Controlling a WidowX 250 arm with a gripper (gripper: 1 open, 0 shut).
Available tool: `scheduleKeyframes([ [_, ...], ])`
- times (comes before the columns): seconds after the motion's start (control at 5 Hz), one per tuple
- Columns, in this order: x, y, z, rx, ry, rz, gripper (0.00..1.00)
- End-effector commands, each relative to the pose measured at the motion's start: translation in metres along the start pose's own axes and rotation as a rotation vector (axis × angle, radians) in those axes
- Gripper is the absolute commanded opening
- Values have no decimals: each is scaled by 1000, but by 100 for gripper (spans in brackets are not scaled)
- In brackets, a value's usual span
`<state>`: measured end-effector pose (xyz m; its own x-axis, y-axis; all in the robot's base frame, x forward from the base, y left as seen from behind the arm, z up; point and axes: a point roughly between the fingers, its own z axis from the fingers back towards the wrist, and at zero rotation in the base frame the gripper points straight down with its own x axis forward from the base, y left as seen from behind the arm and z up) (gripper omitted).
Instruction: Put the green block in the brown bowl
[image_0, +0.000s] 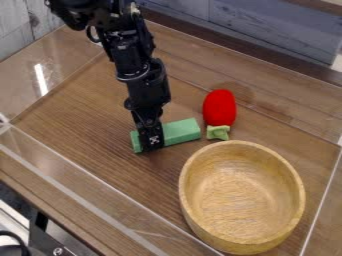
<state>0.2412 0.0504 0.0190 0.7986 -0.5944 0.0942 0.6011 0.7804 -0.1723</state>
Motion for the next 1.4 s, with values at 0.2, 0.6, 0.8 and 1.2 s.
scheduleKeyframes([
  [0.2, 5, -14, 47, 102, -50, 105, 0],
  [0.6, 35, -69, 36, 106, -74, 146, 0],
  [0.8, 47, -88, 26, 103, -76, 139, 0],
  [1.2, 45, -97, 31, 98, -74, 129, 0],
])
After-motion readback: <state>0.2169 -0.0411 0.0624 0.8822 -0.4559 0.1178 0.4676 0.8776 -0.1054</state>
